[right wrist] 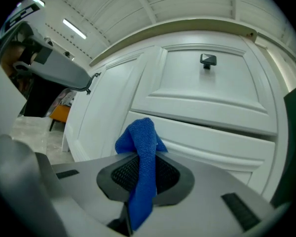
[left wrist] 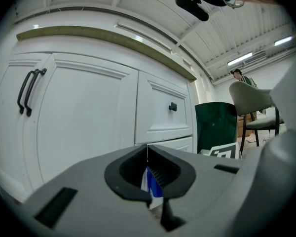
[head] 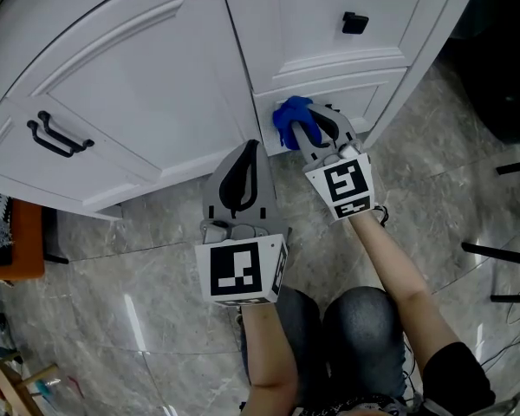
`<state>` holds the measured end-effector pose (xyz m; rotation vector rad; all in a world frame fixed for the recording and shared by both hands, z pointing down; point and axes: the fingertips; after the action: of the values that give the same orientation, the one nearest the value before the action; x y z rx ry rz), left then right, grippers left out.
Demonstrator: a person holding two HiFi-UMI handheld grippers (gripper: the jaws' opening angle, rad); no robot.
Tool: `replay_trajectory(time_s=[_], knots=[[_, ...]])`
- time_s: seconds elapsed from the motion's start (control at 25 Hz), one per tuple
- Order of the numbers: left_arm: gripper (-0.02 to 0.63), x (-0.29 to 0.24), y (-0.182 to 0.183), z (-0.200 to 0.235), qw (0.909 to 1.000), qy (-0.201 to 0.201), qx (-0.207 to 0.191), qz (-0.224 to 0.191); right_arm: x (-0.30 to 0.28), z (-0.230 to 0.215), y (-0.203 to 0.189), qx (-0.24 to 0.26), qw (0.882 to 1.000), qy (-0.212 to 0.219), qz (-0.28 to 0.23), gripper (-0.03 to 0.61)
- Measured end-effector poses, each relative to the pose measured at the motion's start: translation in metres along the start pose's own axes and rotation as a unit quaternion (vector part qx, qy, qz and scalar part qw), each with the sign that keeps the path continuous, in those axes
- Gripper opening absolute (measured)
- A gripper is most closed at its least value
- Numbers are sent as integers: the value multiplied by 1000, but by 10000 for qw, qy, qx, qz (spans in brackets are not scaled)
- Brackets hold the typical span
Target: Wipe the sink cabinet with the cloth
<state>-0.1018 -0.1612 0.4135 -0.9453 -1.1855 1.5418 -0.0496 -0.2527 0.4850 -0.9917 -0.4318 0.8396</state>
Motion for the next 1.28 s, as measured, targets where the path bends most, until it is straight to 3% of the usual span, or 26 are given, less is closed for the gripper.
replay_trajectory(time_s=[0.6, 0.76, 1.04, 1.28], knots=[[6, -4, -3, -9, 9999, -82, -59, 56, 31, -58, -29, 92, 9970, -687, 359, 60], [6, -6, -5, -8, 9999, -88, -63, 81, 40, -76, -39, -143, 9948, -954, 321, 60], [6, -7, -6, -10, 9998, -142, -39, 98, 48, -89, -52, -451, 9929, -1057, 316, 60], [6, -7, -5, -8, 9999, -146, -18, 71, 65, -120, -86, -504, 9830, -1584, 776, 60]])
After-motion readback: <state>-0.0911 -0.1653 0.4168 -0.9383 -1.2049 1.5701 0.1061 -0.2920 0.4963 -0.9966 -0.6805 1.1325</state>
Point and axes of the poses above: the fingertips, and each gripper's own axes: x backward along the fingers, z to its left, y out of its top, and after that the axes turned 13 degrees about x, right-handed
